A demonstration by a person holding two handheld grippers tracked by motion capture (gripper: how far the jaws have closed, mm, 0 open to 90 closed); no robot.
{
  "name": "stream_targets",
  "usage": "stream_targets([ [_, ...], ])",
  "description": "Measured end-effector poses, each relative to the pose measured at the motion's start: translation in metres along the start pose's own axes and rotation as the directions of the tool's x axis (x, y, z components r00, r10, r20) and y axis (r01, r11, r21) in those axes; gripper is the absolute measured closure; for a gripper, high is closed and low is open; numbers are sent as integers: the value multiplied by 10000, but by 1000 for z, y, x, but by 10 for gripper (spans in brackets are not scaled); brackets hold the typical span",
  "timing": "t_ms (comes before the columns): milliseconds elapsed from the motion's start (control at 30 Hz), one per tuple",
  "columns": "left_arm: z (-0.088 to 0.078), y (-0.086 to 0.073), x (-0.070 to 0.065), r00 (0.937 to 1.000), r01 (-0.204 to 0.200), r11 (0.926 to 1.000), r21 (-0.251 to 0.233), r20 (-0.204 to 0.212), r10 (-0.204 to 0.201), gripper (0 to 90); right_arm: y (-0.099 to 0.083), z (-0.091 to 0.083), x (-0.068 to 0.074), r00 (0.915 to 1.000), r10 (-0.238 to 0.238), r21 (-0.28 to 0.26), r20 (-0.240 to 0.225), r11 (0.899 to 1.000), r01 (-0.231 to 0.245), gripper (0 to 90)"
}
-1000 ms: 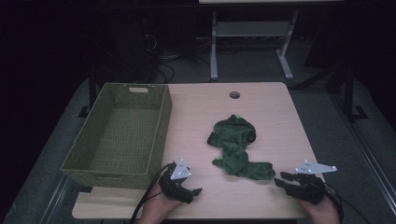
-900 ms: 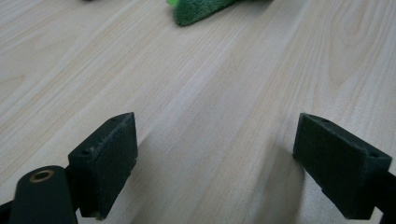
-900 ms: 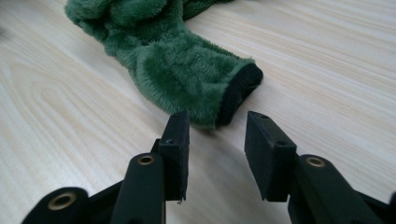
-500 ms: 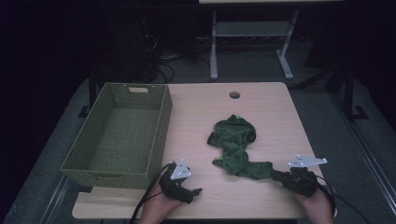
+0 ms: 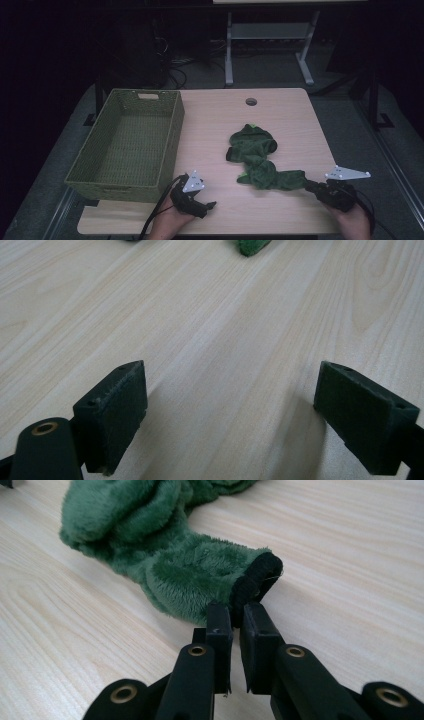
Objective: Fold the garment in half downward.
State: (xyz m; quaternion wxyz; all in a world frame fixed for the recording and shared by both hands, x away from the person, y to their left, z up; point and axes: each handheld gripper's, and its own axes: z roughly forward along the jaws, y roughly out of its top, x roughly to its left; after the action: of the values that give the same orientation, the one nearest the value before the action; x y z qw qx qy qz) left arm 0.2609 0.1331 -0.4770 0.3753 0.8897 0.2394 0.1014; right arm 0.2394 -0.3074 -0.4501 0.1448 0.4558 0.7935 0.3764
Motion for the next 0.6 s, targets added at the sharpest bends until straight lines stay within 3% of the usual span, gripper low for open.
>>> stream_targets([
  [333,0,0,0,10000,7,10000,-8,1,-7,130,14,-9,10,9977,-598,-525,-309,9969,581,831],
  [600,0,0,0,10000,6,10000,-2,1,-6,131,34,-8,29,9885,-1323,-917,-738,9879,1254,831],
])
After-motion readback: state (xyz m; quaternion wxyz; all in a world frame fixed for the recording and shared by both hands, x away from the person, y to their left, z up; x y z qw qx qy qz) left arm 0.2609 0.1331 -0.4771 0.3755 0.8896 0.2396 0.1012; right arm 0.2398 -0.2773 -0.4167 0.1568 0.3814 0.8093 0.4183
